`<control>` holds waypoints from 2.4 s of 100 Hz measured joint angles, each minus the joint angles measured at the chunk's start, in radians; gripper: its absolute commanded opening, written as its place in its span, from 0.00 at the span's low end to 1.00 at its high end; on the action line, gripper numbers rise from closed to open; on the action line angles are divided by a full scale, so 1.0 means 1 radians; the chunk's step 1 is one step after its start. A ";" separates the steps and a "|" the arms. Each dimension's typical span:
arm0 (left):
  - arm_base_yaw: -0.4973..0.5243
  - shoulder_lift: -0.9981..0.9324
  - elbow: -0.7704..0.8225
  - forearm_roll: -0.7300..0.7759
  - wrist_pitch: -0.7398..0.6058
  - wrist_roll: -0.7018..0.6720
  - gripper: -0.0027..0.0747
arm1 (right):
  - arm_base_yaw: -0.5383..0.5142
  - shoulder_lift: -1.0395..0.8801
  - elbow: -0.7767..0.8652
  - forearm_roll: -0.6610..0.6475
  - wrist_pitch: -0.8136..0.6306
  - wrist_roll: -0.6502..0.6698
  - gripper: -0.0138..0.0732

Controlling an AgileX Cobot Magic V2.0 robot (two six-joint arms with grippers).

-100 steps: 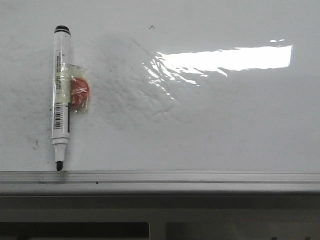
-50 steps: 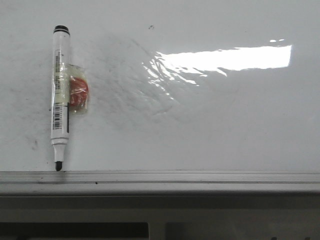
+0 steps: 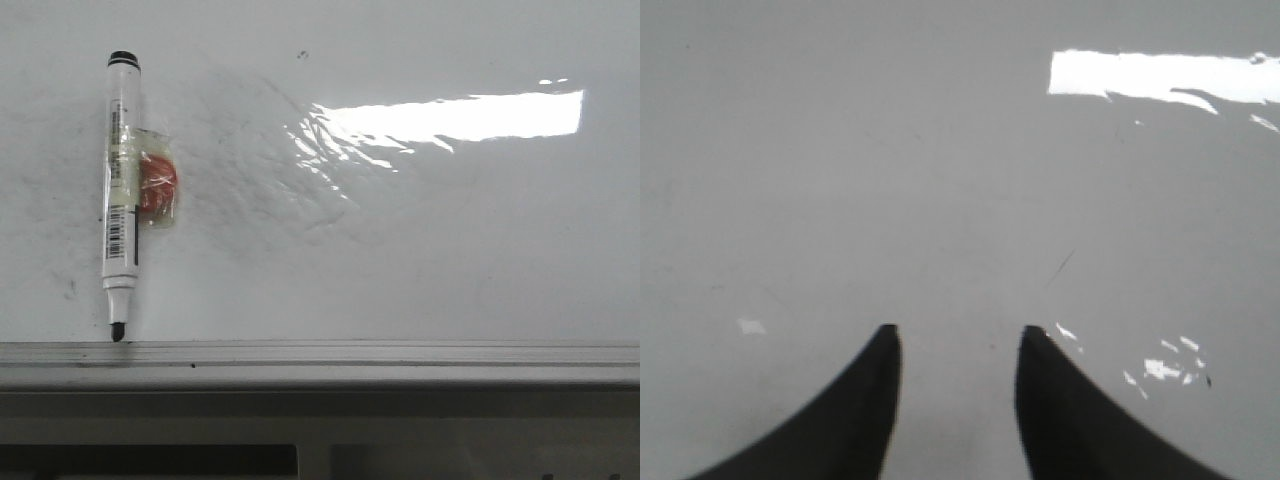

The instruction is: Write number 8 on whiteboard

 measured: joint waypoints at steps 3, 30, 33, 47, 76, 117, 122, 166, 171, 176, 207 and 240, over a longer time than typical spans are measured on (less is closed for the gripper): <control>0.000 0.014 0.000 -0.024 -0.036 0.000 0.70 | 0.000 0.000 0.000 0.000 0.000 0.000 0.09; -0.161 0.152 -0.004 -0.040 -0.252 0.000 0.63 | 0.000 0.000 0.000 0.000 0.000 0.000 0.09; -0.200 0.166 -0.004 -0.035 -0.269 0.000 0.63 | 0.000 0.000 0.000 0.000 0.000 0.000 0.09; -0.417 0.241 -0.006 -0.027 -0.314 0.000 0.63 | 0.000 0.000 0.000 0.000 0.000 0.000 0.09; -0.765 0.432 -0.006 -0.047 -0.382 0.000 0.63 | 0.000 0.000 0.000 0.000 0.000 0.000 0.09; -0.887 0.635 -0.009 -0.130 -0.510 0.000 0.63 | 0.000 0.000 0.000 0.000 0.019 0.000 0.09; -0.889 0.649 -0.011 -0.130 -0.519 0.000 0.63 | 0.000 0.000 0.000 0.000 0.026 0.000 0.09; -0.898 0.783 -0.024 -0.097 -0.625 0.001 0.19 | 0.047 0.000 0.000 0.026 0.031 0.000 0.09; -0.898 0.797 -0.026 -0.094 -0.630 0.001 0.10 | 0.080 0.000 0.000 0.026 0.031 0.000 0.09; -0.898 0.813 -0.026 -0.090 -0.632 0.001 0.01 | 0.118 0.000 0.000 0.027 0.031 0.000 0.09; -0.904 0.831 -0.027 -0.049 -0.650 0.001 0.01 | 0.322 0.000 -0.015 0.028 0.054 -0.043 0.09; -0.898 0.753 -0.046 0.200 -0.545 0.001 0.01 | 0.573 0.181 -0.232 0.028 0.191 -0.180 0.16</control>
